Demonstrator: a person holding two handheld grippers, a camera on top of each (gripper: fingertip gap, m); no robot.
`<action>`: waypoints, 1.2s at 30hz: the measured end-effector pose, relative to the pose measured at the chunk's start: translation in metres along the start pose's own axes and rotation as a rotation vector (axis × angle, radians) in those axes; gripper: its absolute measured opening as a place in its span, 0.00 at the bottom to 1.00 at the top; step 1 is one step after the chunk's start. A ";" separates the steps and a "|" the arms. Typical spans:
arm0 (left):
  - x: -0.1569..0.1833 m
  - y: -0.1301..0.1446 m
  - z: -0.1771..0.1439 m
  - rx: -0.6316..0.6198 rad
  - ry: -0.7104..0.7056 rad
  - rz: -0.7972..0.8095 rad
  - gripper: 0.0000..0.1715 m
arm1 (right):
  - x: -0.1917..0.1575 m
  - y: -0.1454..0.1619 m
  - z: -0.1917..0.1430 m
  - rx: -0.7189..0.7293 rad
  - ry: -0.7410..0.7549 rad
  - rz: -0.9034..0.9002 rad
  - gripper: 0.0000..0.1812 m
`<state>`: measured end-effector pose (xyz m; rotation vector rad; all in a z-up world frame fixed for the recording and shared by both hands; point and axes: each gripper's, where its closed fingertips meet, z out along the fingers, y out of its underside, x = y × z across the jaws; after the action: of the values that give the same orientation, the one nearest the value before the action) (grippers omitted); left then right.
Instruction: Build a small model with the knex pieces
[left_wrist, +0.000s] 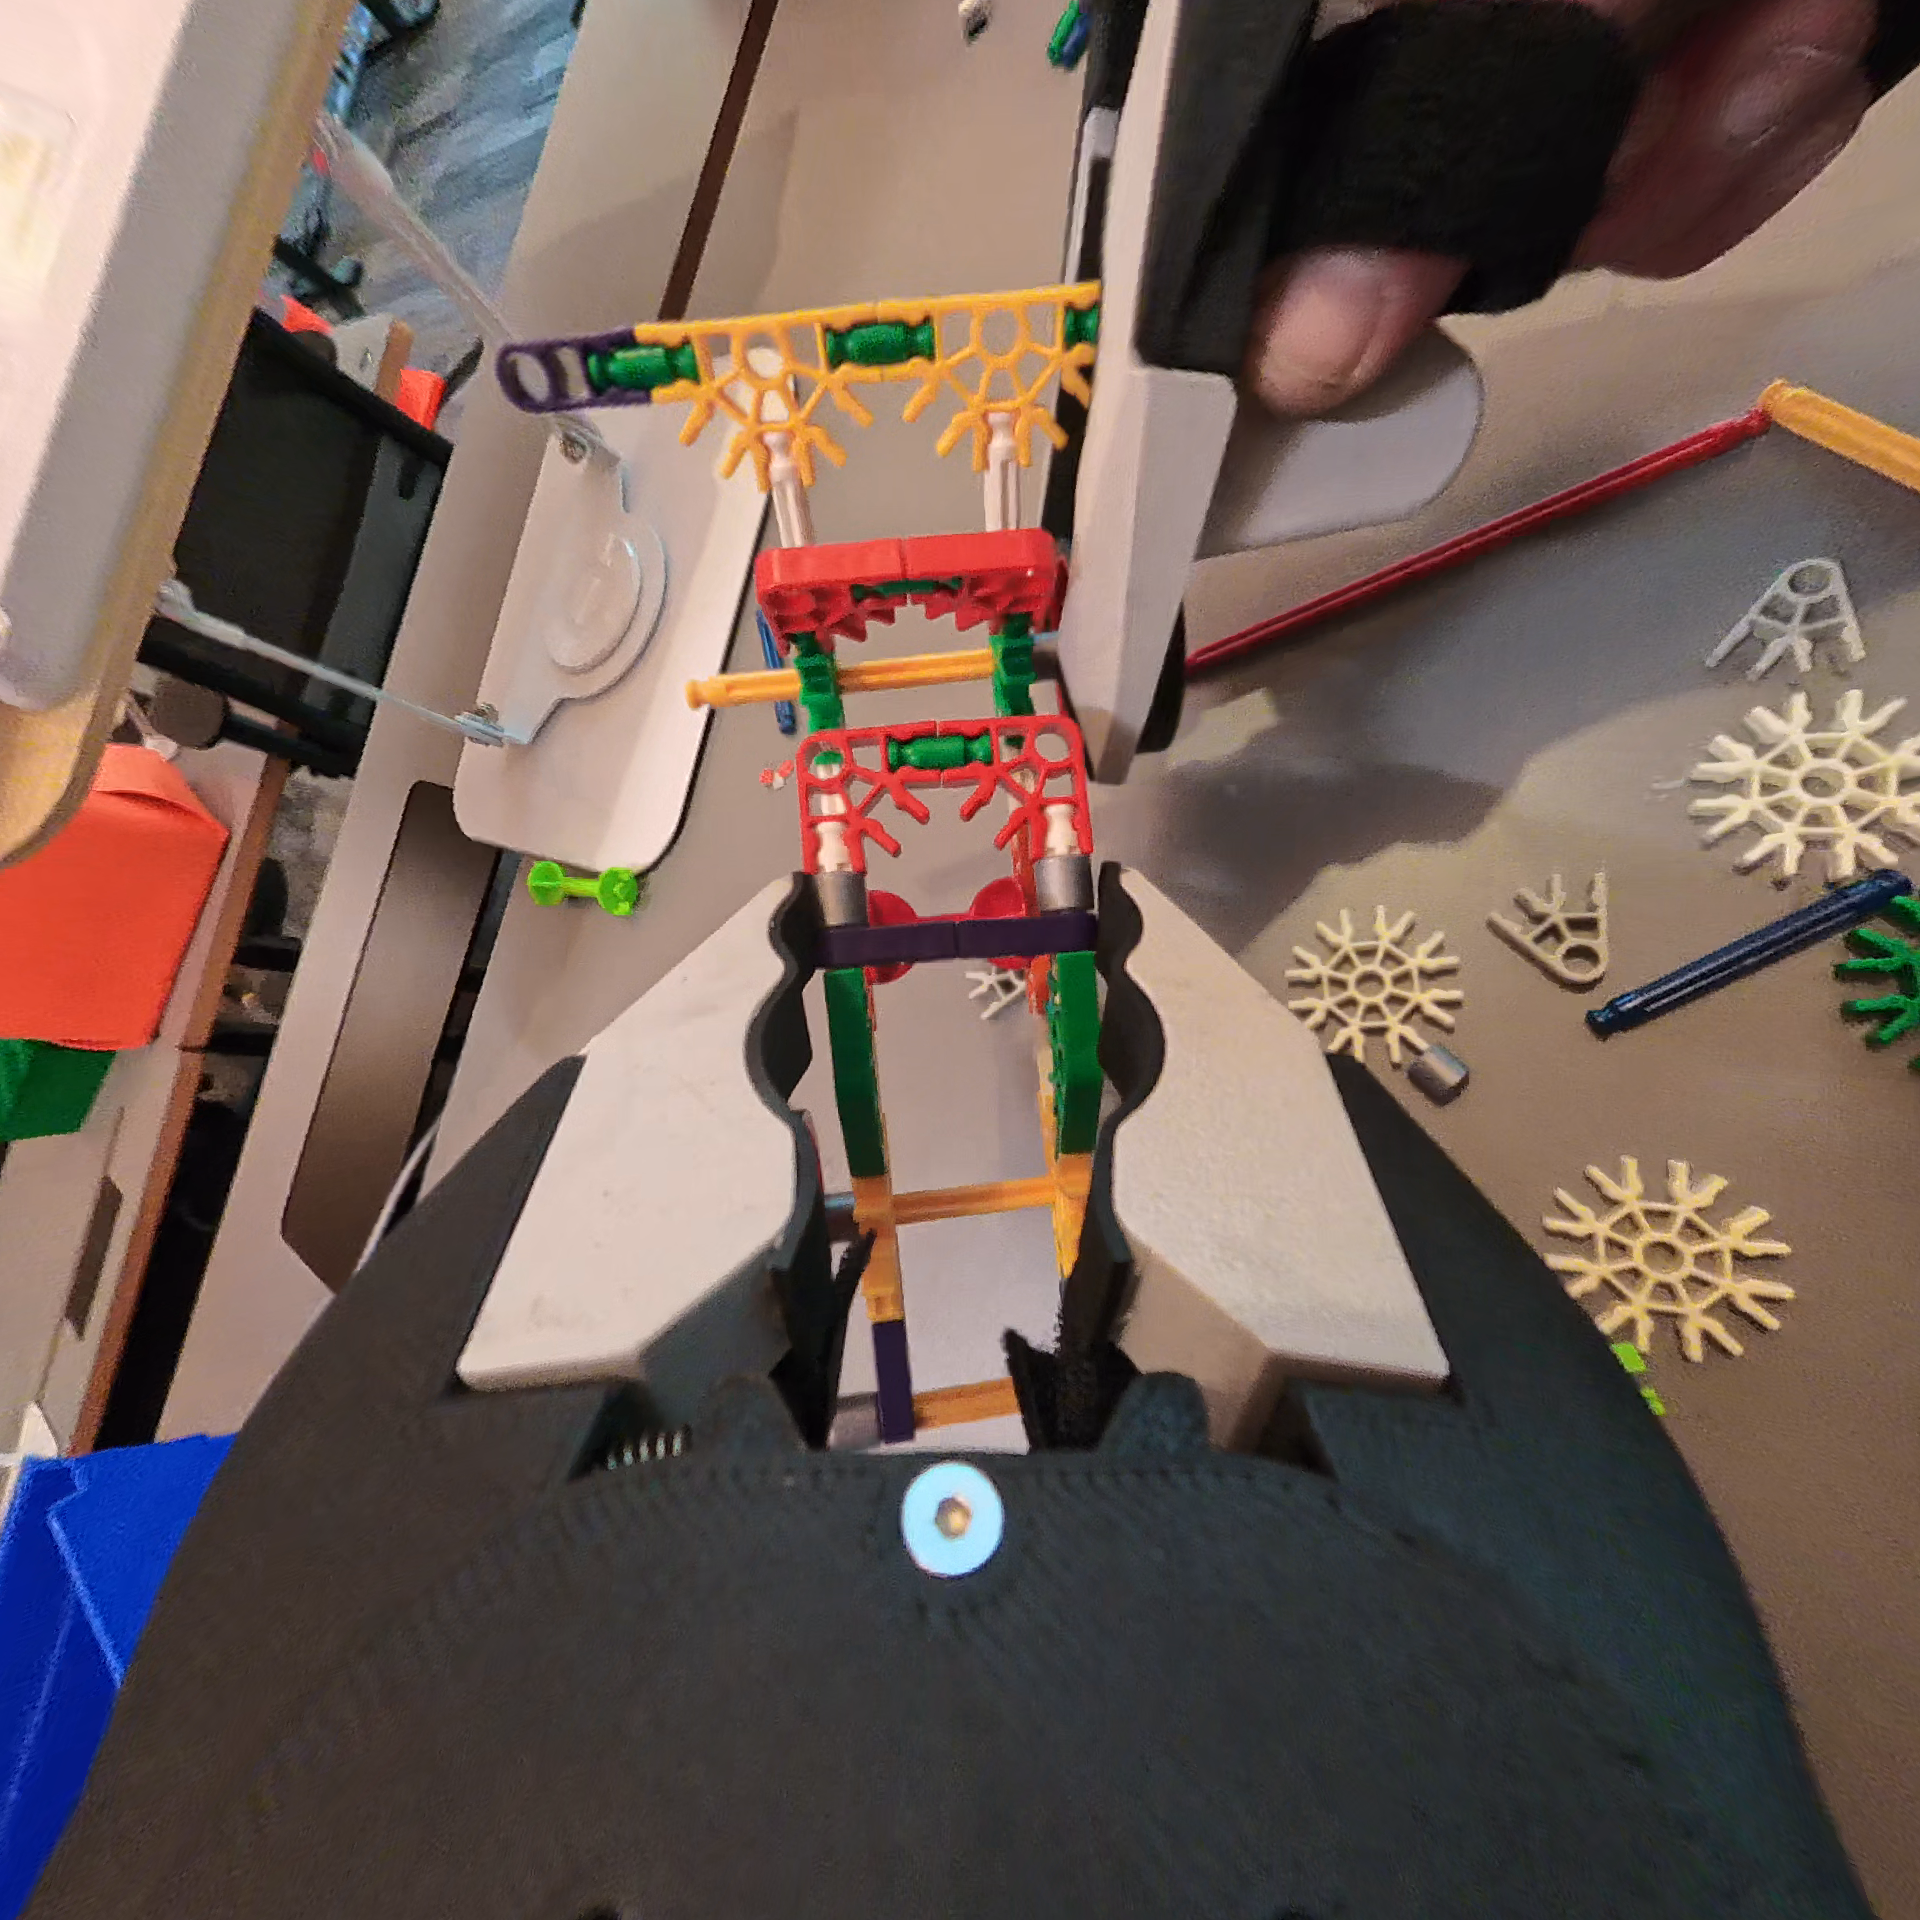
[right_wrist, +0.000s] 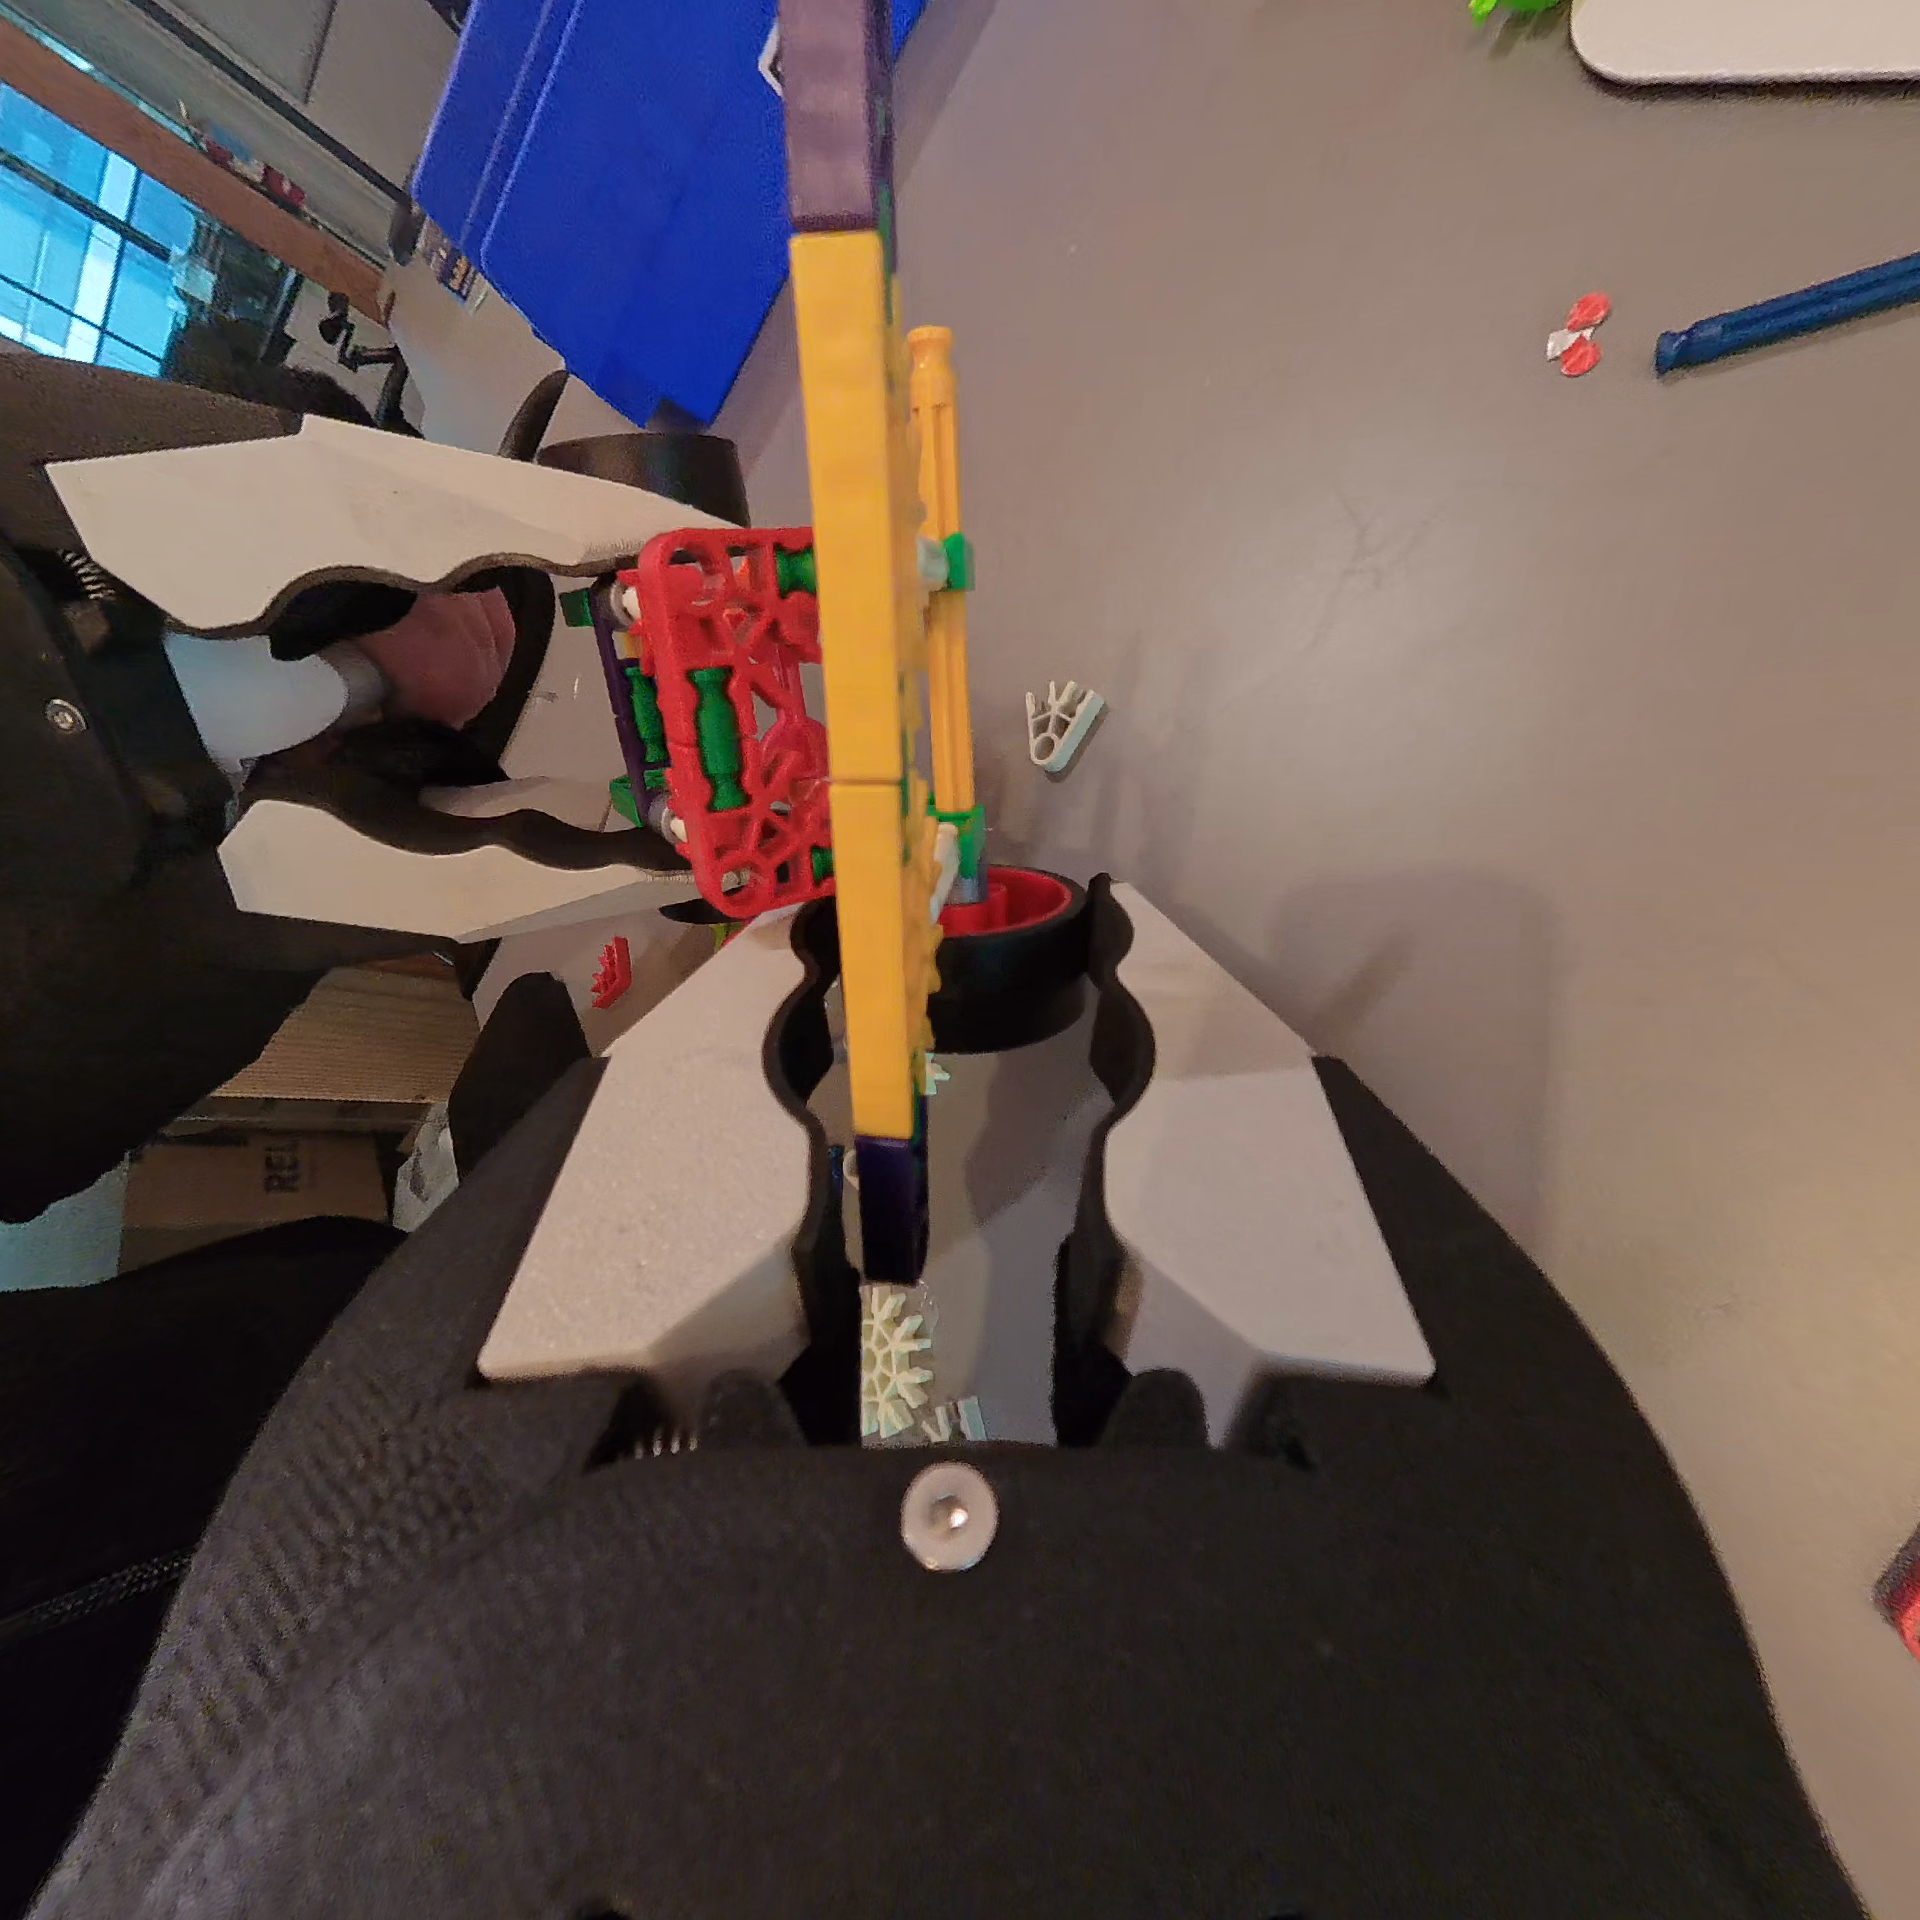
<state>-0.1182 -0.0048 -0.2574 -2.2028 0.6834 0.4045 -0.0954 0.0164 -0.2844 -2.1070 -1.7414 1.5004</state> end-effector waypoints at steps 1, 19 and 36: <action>0.000 -0.003 0.000 0.007 0.002 0.002 0.30 | 0.000 -0.001 -0.002 0.019 -0.003 -0.009 0.25; 0.069 -0.093 0.082 0.033 0.500 0.194 0.30 | 0.062 0.064 -0.107 0.352 0.105 0.390 0.27; 0.127 -0.138 0.125 -0.070 0.854 0.446 0.30 | 0.070 0.110 -0.154 0.470 0.154 0.474 0.45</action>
<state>0.0571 0.1229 -0.3188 -2.2374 1.6427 -0.3472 0.0823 0.1092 -0.3069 -2.3683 -0.7617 1.5804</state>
